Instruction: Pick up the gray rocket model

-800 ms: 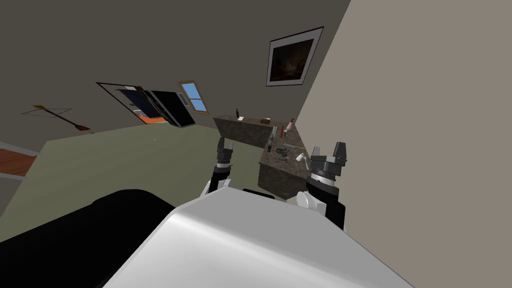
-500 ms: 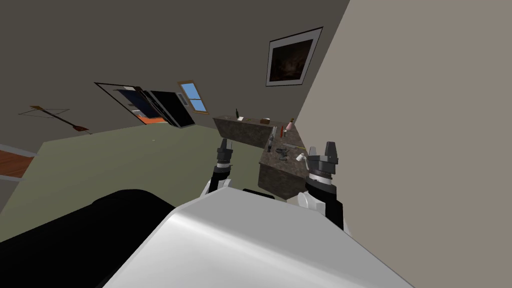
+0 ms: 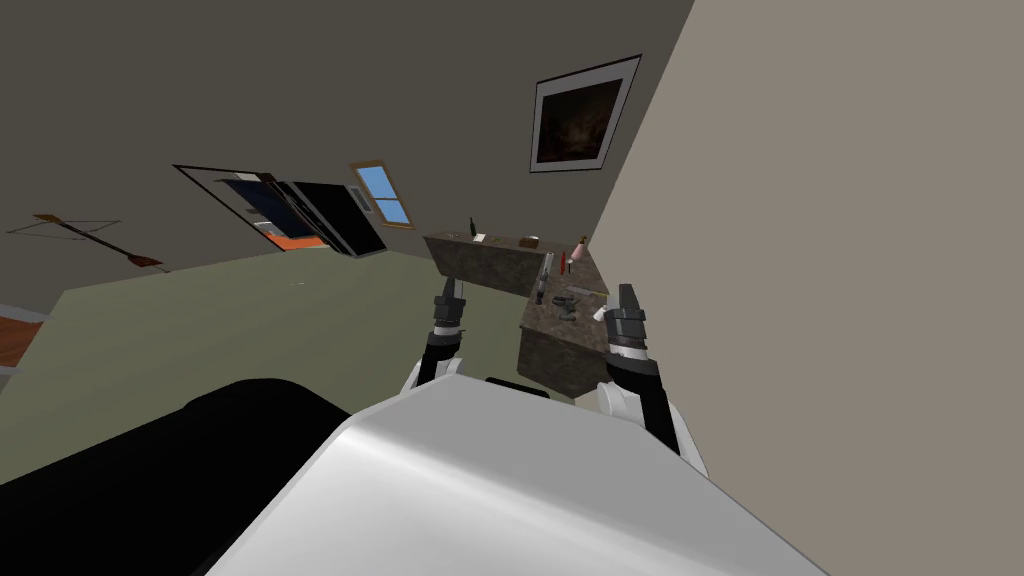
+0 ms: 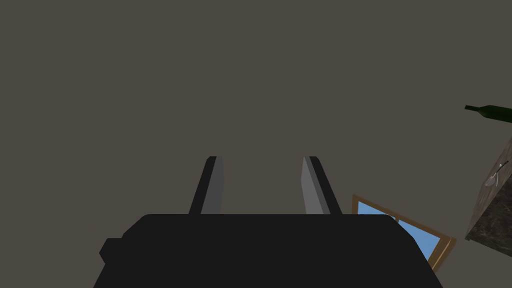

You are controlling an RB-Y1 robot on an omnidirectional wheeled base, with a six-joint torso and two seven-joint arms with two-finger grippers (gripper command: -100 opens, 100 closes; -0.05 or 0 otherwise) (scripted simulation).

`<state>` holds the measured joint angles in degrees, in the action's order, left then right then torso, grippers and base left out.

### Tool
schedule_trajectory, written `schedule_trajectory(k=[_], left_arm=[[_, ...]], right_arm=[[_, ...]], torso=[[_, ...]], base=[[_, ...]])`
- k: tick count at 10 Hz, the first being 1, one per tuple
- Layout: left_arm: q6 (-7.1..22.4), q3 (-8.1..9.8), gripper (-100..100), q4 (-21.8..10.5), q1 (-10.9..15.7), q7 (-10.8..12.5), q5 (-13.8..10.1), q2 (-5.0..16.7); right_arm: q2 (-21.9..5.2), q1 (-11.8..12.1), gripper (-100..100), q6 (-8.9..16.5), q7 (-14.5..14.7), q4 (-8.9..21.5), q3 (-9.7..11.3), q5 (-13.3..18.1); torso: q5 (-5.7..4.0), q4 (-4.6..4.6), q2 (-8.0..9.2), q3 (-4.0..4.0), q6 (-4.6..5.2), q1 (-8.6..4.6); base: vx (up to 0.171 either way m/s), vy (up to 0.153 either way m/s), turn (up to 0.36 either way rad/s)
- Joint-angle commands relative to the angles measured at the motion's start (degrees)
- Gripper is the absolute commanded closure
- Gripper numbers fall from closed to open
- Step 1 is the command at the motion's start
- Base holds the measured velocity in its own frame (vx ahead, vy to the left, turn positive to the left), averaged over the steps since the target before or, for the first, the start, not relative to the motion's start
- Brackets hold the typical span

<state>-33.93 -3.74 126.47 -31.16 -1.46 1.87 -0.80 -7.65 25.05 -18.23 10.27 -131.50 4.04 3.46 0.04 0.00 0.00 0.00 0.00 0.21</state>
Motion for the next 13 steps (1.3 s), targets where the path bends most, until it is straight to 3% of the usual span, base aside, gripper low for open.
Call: schedule_trajectory(k=[1,13], left_arm=[[0.0,0.0,0,0.0,0.0,0.0,0.0,0.0],[0.0,0.0,0,0.0,0.0,0.0,0.0,0.0]], right_arm=[[-1.2,-0.4,-100,1.4,0.4,1.1,0.2,2.9],[-3.8,-6.4,-100,9.7,1.9,9.8,0.8,20.3]], torso=[[0.0,0.0,0.0,0.0,0.0,0.0],[-0.01,0.0,-0.03,-0.02,0.0,-0.09]], base=[[-0.012,0.069,-0.051],[-0.003,0.042,-0.029]])
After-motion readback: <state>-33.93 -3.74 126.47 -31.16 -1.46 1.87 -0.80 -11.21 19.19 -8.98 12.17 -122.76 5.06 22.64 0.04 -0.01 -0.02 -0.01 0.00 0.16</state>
